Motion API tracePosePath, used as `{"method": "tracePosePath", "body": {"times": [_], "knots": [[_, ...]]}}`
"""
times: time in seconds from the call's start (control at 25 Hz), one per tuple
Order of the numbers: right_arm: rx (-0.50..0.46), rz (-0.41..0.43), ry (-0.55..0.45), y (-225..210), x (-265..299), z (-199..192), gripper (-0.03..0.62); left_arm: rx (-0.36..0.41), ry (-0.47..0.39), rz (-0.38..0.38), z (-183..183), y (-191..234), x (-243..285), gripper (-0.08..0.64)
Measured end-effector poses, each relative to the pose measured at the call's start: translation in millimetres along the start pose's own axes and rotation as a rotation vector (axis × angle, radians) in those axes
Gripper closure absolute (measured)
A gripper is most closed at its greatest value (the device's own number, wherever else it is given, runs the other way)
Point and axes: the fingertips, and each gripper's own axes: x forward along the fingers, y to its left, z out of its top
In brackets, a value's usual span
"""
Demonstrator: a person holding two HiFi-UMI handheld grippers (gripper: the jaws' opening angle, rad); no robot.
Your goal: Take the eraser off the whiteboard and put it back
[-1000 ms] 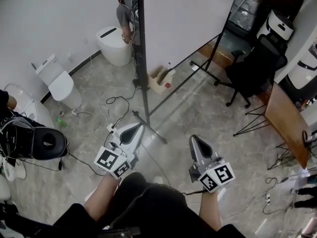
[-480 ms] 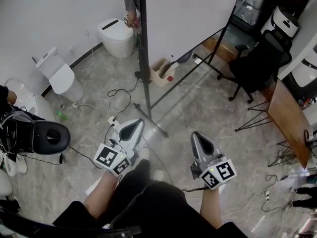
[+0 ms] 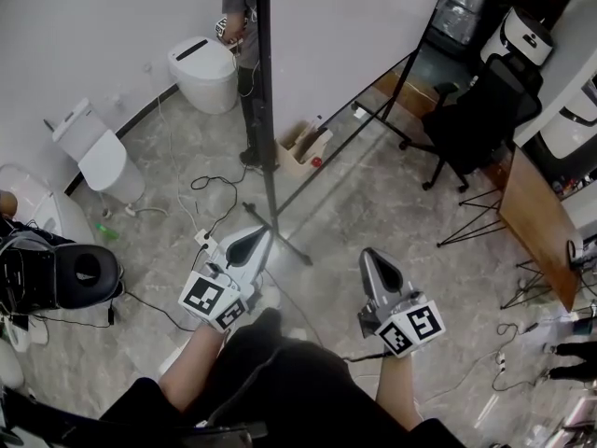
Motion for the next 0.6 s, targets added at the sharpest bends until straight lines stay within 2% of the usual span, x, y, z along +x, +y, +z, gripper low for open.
{"method": "tracePosePath", "body": {"times": [0.4, 0.6], "knots": [[-0.031, -0.033, -0.020, -12.9, 65.6, 21.1, 0.583, -0.003, -0.011, -0.066, 21.8, 53.4, 42.4, 0.555], [-0.045, -0.072, -0.016, -16.3, 91.0, 20.6, 0.583, -0.008, -0.003, -0.107, 20.8, 78.5, 54.7, 0.555]]}}
